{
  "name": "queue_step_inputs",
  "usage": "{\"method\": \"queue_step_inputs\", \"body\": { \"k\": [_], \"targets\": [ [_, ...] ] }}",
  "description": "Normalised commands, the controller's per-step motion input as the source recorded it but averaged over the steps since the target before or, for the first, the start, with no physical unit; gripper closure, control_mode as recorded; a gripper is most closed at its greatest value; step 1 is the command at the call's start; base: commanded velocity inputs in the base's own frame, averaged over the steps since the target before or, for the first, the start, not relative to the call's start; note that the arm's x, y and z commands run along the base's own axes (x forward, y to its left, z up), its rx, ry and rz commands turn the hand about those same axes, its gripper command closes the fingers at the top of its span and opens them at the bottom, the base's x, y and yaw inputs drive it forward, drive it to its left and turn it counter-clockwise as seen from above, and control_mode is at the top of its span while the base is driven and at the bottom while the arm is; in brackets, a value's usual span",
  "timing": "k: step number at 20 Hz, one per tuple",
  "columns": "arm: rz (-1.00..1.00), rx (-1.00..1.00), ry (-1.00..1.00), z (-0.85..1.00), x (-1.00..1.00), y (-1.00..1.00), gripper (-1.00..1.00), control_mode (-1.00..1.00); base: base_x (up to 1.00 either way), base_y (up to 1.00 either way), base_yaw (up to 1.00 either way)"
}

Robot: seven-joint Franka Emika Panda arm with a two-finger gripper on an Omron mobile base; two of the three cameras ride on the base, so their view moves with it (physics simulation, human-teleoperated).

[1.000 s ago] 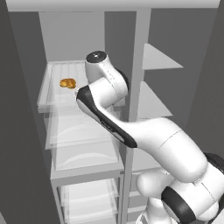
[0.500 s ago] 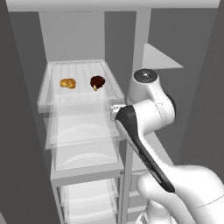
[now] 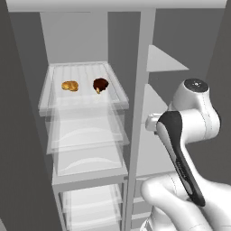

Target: Pick up the frozen steak from the freezer, place it on any shelf in the fridge, and close the fridge and freezer doors when done.

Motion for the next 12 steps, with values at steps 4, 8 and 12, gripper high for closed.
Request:
{"method": "queue_step_inputs", "body": {
  "k": [4,8,12],
  "targets": [
    [0.0,0.0,0.0,0.0,0.0,0.0,-1.0,-1.0,0.0,0.0,0.0],
    [0.02,-0.01,0.0,0.0,0.0,0.06,-1.0,-1.0,0.0,0.0,0.0],
    [0.01,0.0,0.0,0.0,0.0,0.05,-1.0,1.0,-0.11,0.31,0.0]
  ]
}}
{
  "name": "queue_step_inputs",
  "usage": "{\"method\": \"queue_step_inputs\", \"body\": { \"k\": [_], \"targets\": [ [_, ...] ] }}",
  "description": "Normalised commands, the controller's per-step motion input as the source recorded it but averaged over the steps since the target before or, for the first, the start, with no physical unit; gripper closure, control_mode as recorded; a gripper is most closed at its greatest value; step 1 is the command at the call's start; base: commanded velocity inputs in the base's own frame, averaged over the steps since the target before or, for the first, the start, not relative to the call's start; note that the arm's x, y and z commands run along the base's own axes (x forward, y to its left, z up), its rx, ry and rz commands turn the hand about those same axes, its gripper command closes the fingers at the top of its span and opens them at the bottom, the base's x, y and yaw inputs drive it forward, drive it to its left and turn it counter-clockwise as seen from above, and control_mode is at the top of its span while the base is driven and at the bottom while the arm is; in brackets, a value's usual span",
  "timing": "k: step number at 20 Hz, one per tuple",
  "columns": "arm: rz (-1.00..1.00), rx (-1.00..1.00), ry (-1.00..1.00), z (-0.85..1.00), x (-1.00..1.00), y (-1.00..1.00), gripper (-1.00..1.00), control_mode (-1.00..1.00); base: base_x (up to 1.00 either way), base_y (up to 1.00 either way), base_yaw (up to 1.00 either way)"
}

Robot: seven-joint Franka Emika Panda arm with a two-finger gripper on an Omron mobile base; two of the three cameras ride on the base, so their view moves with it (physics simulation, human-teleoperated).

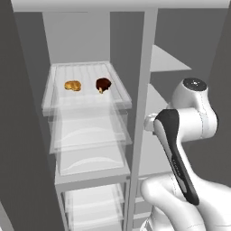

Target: Pick up the frozen steak from the freezer, place it on any shelf in the fridge, and close the fridge and freezer doors when done.

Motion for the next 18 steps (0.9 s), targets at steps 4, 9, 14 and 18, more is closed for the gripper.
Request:
{"method": "queue_step_inputs", "body": {
  "k": [4,9,14,18],
  "targets": [
    [0.0,0.0,0.0,0.0,0.0,0.0,-1.0,1.0,-0.02,0.56,0.0],
    [0.0,0.0,0.0,0.0,0.0,0.0,-1.0,1.0,0.0,0.33,0.0],
    [0.0,0.0,0.0,0.0,0.0,0.0,-1.0,1.0,-0.23,0.08,0.0],
    [0.0,0.0,0.0,0.0,0.0,0.0,-1.0,1.0,-0.78,0.0,0.0]
  ]
}}
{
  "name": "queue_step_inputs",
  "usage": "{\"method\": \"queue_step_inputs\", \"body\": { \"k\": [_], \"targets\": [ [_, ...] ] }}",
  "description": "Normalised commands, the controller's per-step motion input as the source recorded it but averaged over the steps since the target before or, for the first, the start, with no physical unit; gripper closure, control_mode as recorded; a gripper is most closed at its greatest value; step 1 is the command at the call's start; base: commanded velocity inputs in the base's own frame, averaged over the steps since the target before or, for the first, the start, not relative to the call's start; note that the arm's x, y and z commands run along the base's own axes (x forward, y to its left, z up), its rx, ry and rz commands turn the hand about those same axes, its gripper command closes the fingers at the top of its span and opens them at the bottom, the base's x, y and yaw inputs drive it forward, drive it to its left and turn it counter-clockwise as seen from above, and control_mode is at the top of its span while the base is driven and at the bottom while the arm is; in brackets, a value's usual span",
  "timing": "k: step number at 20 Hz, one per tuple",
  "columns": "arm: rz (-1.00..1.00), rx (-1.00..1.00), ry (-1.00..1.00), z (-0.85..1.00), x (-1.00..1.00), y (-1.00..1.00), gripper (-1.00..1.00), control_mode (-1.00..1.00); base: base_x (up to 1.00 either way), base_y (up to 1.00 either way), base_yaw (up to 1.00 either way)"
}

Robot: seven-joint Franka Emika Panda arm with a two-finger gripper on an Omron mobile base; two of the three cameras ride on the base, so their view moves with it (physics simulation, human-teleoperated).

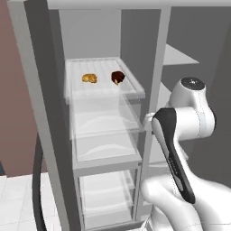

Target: Pick up the frozen steak from the freezer, place it on any shelf in the fridge, and close the fridge and freezer doors when done.

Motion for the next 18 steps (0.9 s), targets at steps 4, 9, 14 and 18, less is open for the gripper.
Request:
{"method": "queue_step_inputs", "body": {
  "k": [4,9,14,18],
  "targets": [
    [0.0,0.0,0.0,0.0,0.0,0.0,-1.0,1.0,-0.74,0.0,0.0],
    [0.0,0.0,0.0,0.0,0.0,0.0,-1.0,1.0,-0.5,0.0,0.0],
    [0.0,0.0,0.0,0.0,0.0,0.0,-1.0,1.0,-0.45,0.0,0.0],
    [0.0,0.0,0.0,0.0,0.0,0.0,-1.0,1.0,-0.43,0.0,0.0]
  ]
}}
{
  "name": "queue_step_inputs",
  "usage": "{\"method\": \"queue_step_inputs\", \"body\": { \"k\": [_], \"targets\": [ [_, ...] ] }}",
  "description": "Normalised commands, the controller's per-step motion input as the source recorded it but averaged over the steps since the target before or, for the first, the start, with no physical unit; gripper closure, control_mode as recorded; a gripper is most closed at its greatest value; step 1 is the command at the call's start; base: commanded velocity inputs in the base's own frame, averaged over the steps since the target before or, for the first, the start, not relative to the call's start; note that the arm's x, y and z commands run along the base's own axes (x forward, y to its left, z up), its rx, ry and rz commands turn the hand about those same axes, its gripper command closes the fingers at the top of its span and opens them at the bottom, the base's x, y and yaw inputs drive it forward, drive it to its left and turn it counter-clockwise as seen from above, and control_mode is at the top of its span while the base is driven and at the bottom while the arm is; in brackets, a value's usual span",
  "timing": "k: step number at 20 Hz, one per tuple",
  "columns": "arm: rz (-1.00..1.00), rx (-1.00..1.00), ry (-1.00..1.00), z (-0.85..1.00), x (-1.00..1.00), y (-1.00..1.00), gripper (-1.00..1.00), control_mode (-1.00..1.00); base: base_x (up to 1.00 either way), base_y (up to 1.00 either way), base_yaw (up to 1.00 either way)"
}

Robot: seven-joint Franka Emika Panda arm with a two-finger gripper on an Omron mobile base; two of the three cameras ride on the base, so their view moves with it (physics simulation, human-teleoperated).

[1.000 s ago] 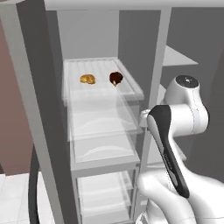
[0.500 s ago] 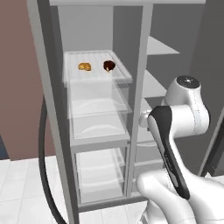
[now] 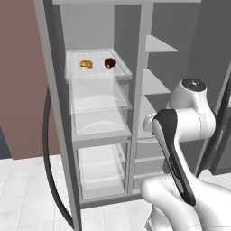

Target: Pick up the frozen steak from the freezer, place it on any shelf in the fridge, and close the fridge and freezer doors when done.

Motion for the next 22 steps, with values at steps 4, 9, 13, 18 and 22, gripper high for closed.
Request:
{"method": "queue_step_inputs", "body": {
  "k": [4,9,13,18,22],
  "targets": [
    [0.0,0.0,0.0,0.0,0.0,0.0,-1.0,1.0,-0.44,0.0,0.0],
    [0.0,0.0,0.0,0.0,0.0,0.0,-1.0,1.0,-0.5,0.0,0.0],
    [0.0,0.0,0.0,0.0,0.0,0.0,-1.0,1.0,-0.39,0.0,0.0],
    [0.0,0.0,0.0,0.0,0.0,0.0,-1.0,1.0,-0.02,0.0,0.0],
    [0.0,0.0,0.0,0.0,0.0,0.0,-1.0,1.0,0.0,0.02,0.0]
  ]
}}
